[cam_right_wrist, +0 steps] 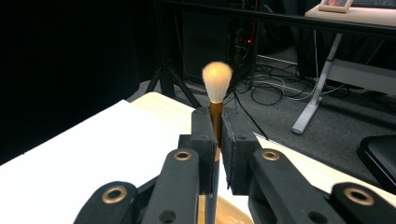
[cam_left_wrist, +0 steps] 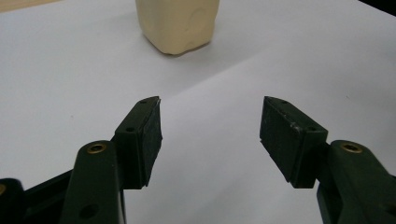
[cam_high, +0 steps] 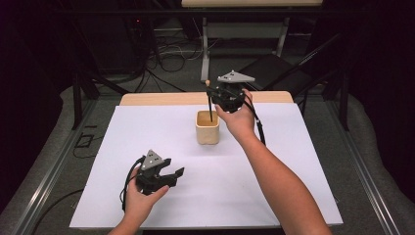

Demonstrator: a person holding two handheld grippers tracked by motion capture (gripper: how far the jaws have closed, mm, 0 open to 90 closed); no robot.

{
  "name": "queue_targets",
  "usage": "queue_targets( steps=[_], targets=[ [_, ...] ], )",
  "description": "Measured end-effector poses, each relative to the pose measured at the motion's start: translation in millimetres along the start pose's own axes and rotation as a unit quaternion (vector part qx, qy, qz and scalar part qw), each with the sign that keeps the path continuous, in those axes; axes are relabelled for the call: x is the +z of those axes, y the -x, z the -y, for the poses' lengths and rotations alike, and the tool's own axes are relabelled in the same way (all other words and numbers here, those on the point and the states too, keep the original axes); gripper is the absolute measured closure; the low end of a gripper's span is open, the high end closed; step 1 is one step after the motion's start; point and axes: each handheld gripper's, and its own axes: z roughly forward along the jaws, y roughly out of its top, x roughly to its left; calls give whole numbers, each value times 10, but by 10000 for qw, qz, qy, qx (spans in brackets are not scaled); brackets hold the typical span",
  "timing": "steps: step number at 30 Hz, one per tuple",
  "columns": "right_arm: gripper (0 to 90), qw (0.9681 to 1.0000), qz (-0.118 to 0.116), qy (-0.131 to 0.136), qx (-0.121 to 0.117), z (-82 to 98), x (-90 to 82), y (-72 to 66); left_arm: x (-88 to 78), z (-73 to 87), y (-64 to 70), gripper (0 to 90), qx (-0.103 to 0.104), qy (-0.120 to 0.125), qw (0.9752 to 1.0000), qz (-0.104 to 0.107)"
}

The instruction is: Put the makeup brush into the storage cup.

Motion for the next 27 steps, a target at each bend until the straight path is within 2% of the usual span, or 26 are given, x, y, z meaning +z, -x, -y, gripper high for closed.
queue_targets(
  steps=[6,27],
  targets=[
    [841,10000,-11,-34,-61,17,19,-16,-11,9,-15,387,-17,-9,10000,-20],
    [841,9998,-28,-165,-54,172,99,-22,-40,41,-45,387,-23,-66,10000,-50]
  ],
)
